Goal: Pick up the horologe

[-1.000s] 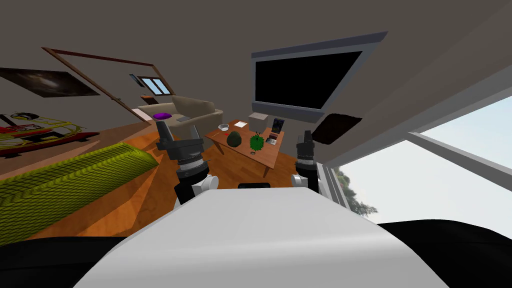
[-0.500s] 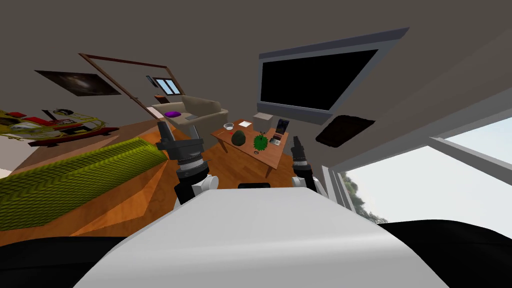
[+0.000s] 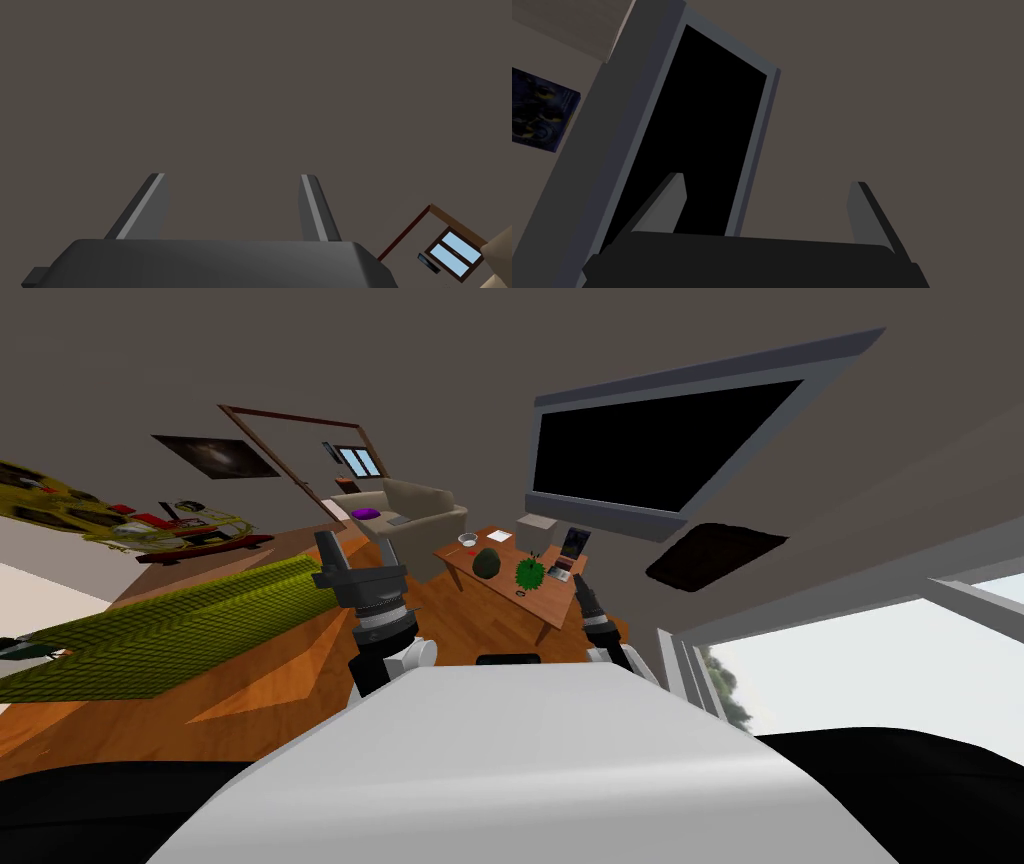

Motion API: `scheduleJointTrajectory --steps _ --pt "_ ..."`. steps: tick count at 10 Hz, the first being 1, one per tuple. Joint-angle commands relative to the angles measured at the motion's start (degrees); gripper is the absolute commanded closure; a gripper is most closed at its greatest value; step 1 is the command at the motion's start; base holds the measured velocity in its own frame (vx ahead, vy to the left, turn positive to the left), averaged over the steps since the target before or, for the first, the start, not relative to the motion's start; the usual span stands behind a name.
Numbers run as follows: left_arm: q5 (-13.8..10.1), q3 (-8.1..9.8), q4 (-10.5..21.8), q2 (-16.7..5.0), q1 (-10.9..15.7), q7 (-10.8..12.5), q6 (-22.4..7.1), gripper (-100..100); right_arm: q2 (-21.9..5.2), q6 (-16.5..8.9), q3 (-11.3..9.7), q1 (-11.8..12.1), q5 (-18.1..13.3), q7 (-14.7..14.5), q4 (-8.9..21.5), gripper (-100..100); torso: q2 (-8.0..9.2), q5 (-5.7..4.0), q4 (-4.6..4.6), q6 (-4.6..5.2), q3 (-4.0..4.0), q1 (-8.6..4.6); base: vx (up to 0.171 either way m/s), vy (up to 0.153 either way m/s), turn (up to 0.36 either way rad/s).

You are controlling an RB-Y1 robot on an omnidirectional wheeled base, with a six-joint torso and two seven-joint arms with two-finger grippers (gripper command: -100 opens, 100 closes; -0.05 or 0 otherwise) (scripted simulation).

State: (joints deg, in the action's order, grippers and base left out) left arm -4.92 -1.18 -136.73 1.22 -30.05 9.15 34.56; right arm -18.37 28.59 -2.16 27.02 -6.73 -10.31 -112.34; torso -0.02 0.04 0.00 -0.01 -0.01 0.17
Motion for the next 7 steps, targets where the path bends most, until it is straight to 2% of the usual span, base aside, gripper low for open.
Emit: scheduleJointTrajectory --steps 1,3,5,6,7 --pt "0.00 0.00 0.00 0.00 0.00 0.00 0.00 0 -1.46 -0.05 -0.37 -0.39 -0.23 -0.16 2.35 -100 0.00 0.00 0.00 0.00 0.00 0.00 0.010 0.045 0.049" --pt "0.00 0.00 0.00 0.00 0.00 0.00 0.00 0 -5.33 -0.39 -1.80 -0.79 -1.20 -0.73 6.62 -100 -0.03 0.00 -0.01 0.00 -0.02 -0.01 0.016 0.065 0.164" --pt "0.00 0.00 0.00 0.00 -0.01 0.00 0.00 0 -5.72 -0.39 -1.80 -0.79 -1.20 -0.73 7.56 -100 -0.04 0.02 -0.01 0.04 -0.02 0.03 0.011 0.037 0.013" --pt "0.00 0.01 0.00 0.00 -0.01 0.00 0.00 0 -7.83 -0.60 -2.56 -1.01 -1.77 -1.07 9.39 -100 0.00 -0.01 0.00 0.04 0.00 -0.08 0.021 0.042 0.145" --pt "0.00 0.00 0.00 0.00 0.00 0.00 0.00 0 -7.83 -0.60 -2.56 -1.01 -1.77 -1.07 10.26 -100 -0.05 -0.01 -0.01 0.00 -0.02 -0.04 0.020 0.036 0.077"
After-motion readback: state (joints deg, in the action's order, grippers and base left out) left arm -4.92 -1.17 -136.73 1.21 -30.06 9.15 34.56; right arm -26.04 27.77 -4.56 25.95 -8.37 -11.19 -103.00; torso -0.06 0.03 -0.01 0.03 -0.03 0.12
